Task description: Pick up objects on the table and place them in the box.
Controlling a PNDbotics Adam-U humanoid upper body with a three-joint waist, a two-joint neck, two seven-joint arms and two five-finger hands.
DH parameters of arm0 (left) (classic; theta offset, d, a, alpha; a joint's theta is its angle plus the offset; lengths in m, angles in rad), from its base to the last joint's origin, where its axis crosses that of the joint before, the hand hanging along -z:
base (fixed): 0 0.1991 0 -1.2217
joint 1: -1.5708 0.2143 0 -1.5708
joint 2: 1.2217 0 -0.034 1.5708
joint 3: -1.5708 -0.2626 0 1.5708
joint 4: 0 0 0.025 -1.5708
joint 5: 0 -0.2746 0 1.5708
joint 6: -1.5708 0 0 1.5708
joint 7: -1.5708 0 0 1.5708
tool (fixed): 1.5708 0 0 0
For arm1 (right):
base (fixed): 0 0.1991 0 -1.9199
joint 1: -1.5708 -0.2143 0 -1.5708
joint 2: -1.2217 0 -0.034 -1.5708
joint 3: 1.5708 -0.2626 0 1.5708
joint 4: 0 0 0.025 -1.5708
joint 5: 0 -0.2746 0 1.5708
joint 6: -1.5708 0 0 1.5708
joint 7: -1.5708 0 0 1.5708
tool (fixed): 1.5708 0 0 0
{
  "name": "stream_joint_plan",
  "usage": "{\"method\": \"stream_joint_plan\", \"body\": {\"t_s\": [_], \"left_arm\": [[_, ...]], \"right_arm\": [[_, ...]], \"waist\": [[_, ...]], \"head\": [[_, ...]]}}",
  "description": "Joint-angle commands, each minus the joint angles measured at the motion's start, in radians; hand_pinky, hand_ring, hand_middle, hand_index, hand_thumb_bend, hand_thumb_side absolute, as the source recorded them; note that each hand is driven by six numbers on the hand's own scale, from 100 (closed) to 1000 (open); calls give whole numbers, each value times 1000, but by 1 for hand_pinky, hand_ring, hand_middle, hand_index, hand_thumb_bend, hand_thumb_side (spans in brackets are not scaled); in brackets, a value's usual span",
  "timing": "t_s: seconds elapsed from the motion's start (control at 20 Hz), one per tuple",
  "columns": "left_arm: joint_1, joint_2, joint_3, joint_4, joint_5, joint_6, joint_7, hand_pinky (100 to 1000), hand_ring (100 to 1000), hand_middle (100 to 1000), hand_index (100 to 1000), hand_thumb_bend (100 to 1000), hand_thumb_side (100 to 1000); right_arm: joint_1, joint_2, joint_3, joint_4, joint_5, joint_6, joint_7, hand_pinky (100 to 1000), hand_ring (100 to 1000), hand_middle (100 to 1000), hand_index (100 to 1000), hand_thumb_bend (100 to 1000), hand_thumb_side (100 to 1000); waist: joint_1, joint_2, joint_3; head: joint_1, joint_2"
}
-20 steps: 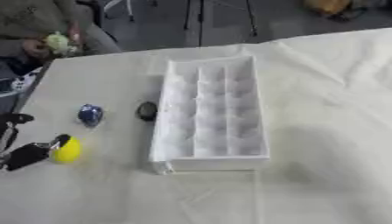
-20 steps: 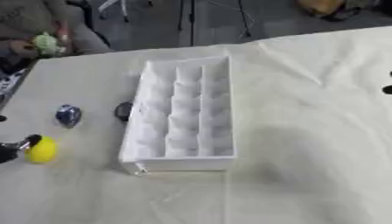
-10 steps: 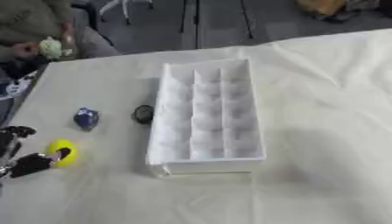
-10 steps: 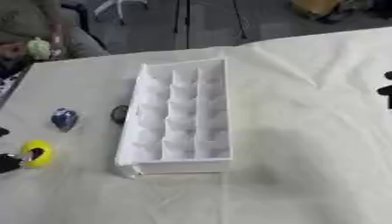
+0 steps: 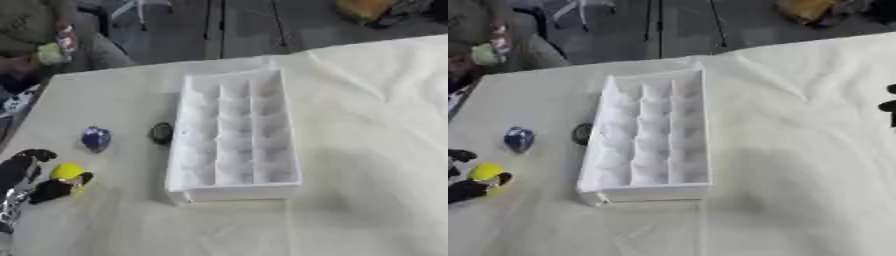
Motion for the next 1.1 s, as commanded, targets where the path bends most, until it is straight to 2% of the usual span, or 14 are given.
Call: {"method": "stream_joint_plan", "body": {"t_s": [0.05,0.1,0.2,0.25,0.3,0.4,0.45,0.55,0.75,1.1], "left_arm": [[-16,22,-3,10,-4,-4,-23,580,603,731,812,751,601],[-17,22,-4,14,-8,-5,-28,568,591,724,808,738,595],[-18,21,-6,21,-14,-3,-30,445,503,671,769,603,539],[-19,21,-7,26,-17,0,-25,432,495,664,765,584,532],[-21,19,-6,31,-17,5,-17,345,419,610,708,379,472],[-27,17,-7,47,-9,15,10,325,397,592,683,303,459],[-29,17,-9,54,-3,16,21,286,358,557,642,199,435],[-35,14,-11,64,22,11,56,267,340,529,611,132,424],[-77,5,-16,6,90,-9,136,261,332,522,610,130,438],[-199,-12,-68,-160,104,-40,114,269,340,534,621,180,454]], "right_arm": [[-10,-11,-2,-25,-1,-4,2,738,637,697,877,249,676],[-10,-11,-2,-25,-1,-4,2,738,637,697,877,249,676],[-10,-11,-2,-25,-1,-4,2,738,637,697,877,249,677],[-10,-11,-2,-25,-1,-4,2,738,637,697,877,249,677],[-10,-11,-2,-25,-1,-4,2,738,637,696,877,248,677],[-9,-11,-2,-25,-1,-4,1,738,637,696,877,247,678],[-10,-10,-2,-25,-1,-3,1,738,637,696,877,245,678],[-10,-10,-1,-25,-2,-2,2,738,637,696,877,246,678],[-9,-10,-1,-25,-2,-2,3,738,637,696,877,246,678],[-9,-11,1,-25,-6,-1,4,739,637,697,877,244,678]], "waist": [[-4,-10,0],[-5,-10,0],[-5,-10,0],[-6,-9,0],[-6,-10,0],[-6,-10,0],[-6,-10,0],[-6,-10,-1],[-6,-12,-4],[-6,-19,-11]], "head": [[2,-14],[2,-14],[2,-14],[2,-15],[3,-15],[3,-15],[3,-15],[1,-16],[2,-14],[2,-13]]}}
